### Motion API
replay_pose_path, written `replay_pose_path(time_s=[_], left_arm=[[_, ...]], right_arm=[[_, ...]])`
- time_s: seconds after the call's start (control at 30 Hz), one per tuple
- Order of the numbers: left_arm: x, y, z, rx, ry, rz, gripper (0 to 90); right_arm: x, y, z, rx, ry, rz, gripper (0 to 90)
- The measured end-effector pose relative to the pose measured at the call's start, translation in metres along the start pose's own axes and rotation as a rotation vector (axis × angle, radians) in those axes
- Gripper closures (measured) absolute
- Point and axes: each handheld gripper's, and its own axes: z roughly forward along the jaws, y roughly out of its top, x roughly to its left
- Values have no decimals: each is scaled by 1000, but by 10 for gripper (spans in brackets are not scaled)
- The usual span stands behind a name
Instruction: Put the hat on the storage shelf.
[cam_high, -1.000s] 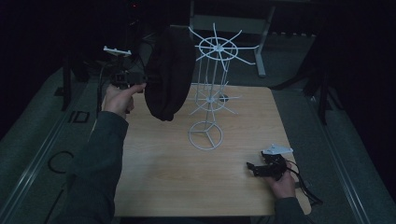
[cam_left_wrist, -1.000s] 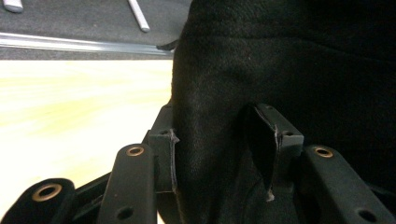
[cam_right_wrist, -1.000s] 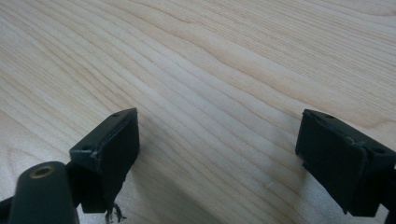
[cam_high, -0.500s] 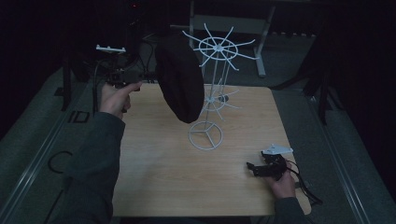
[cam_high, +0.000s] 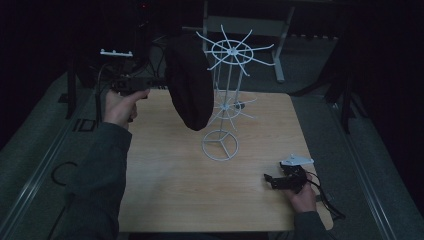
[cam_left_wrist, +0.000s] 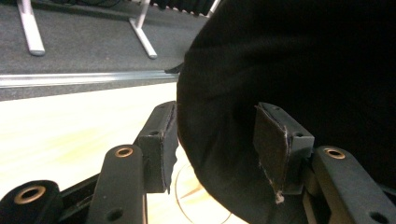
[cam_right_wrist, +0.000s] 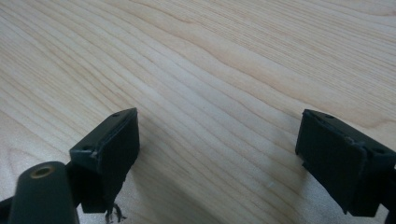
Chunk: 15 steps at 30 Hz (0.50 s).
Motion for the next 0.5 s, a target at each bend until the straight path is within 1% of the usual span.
replay_pose_path(time_s=[0.17,0.27,0.37,0.43,0.47,0.5], left_arm=[[-6,-2,-5,-15,15,31,504],[-9,-5,-9,-34,35,52,501],[-8,-9,-13,-68,25,38,502],[-7,-11,-16,-67,55,45,501],[-7,-11,-16,-67,55,45,501],[-7,-14,-18,-62,68,54,501]], right_arm=[[0,0,0,0,0,0,134],[0,0,0,1,0,-1,135],[0,0,0,1,0,-1,135],[0,0,0,0,-1,-1,135],[0,0,0,0,-1,-1,135],[0,0,0,0,0,0,134]])
